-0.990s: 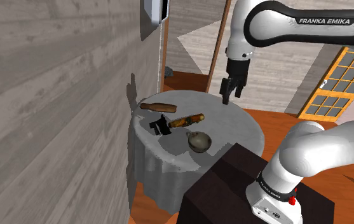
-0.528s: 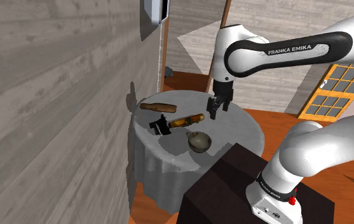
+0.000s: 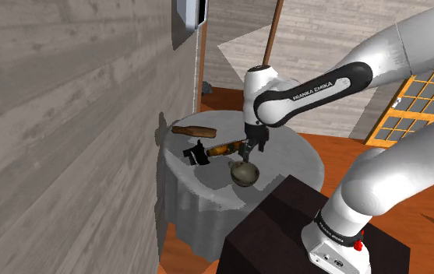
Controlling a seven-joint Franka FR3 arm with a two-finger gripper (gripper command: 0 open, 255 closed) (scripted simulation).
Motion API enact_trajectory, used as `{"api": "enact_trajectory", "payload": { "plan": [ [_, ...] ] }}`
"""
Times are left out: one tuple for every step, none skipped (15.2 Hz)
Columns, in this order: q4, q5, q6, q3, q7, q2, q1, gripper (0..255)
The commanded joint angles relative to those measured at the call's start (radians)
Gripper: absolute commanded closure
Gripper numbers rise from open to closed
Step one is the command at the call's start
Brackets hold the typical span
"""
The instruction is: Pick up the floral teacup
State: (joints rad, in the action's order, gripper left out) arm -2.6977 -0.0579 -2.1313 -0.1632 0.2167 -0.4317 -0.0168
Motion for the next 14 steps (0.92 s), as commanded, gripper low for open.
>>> {"api": "enact_trajectory", "payload": {
  "plan": [
    [0.0, -0.027, -0.086, -0.015, 0.029, 0.084, -0.013, 0],
    [0.002, -0.043, -0.126, -0.023, 0.046, 0.127, -0.02, 0],
    [0.005, -0.063, -0.165, -0.03, 0.065, 0.171, -0.028, 0],
    [0.011, -0.085, -0.202, -0.037, 0.086, 0.215, -0.036, 0],
    [0.018, -0.111, -0.238, -0.043, 0.109, 0.261, -0.045, 0],
    [0.027, -0.14, -0.273, -0.048, 0.135, 0.308, -0.053, 0],
    [0.038, -0.173, -0.305, -0.051, 0.163, 0.355, -0.061, 0],
    [0.052, -0.21, -0.335, -0.053, 0.194, 0.403, -0.068, 0],
    [0.067, -0.249, -0.362, -0.051, 0.227, 0.45, -0.073, 0],
    [0.084, -0.29, -0.387, -0.047, 0.26, 0.498, -0.074, 0],
    [0.085, -0.302, -0.4, -0.042, 0.271, 0.514, -0.073, 0],
    [0.086, -0.315, -0.413, -0.039, 0.282, 0.529, -0.072, 0],
    [0.087, -0.329, -0.426, -0.036, 0.294, 0.545, -0.071, 0],
    [0.089, -0.343, -0.438, -0.032, 0.306, 0.562, -0.07, 0]
  ]
}}
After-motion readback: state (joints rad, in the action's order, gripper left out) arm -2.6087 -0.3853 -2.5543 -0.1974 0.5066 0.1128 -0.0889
